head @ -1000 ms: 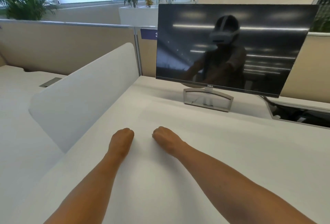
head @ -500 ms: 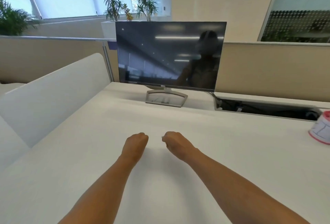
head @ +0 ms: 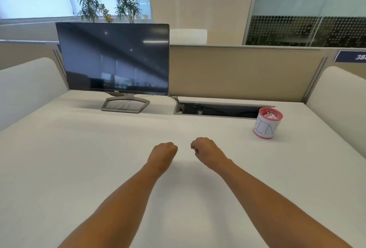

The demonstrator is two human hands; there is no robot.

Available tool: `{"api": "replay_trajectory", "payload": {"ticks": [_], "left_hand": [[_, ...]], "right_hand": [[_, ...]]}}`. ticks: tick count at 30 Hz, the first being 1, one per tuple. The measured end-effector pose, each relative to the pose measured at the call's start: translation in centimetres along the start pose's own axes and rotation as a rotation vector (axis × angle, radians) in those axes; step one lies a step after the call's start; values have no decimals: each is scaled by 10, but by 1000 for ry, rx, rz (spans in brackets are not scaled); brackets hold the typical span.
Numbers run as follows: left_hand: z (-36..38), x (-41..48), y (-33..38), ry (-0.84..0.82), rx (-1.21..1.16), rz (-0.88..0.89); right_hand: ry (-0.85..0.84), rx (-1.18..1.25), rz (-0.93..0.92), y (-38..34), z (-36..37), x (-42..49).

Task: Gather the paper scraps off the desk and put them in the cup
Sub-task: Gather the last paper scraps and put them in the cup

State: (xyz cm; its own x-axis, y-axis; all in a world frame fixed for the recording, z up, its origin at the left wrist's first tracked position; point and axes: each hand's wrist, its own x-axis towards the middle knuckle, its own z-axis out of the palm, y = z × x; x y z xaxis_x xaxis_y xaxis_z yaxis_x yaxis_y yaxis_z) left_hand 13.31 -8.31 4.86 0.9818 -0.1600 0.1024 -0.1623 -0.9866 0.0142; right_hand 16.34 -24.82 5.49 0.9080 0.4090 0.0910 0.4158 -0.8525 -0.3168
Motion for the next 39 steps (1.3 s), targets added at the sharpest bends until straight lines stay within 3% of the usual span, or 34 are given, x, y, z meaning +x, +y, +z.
{"api": "replay_trajectory", "payload": {"ticks": [10, 18, 27, 39], "left_hand": [[-8, 60, 141, -5, -80, 161], [-37, 131, 218, 114, -448, 47], [-67, 200, 266, 172, -724, 11], [-45, 237, 281, 9, -820, -2]], "right_hand": [[82, -18, 179, 123, -80, -46], [188, -25, 287, 193, -133, -47], [309, 35, 302, 235, -154, -8], [192, 176, 347, 265, -157, 18]]}}
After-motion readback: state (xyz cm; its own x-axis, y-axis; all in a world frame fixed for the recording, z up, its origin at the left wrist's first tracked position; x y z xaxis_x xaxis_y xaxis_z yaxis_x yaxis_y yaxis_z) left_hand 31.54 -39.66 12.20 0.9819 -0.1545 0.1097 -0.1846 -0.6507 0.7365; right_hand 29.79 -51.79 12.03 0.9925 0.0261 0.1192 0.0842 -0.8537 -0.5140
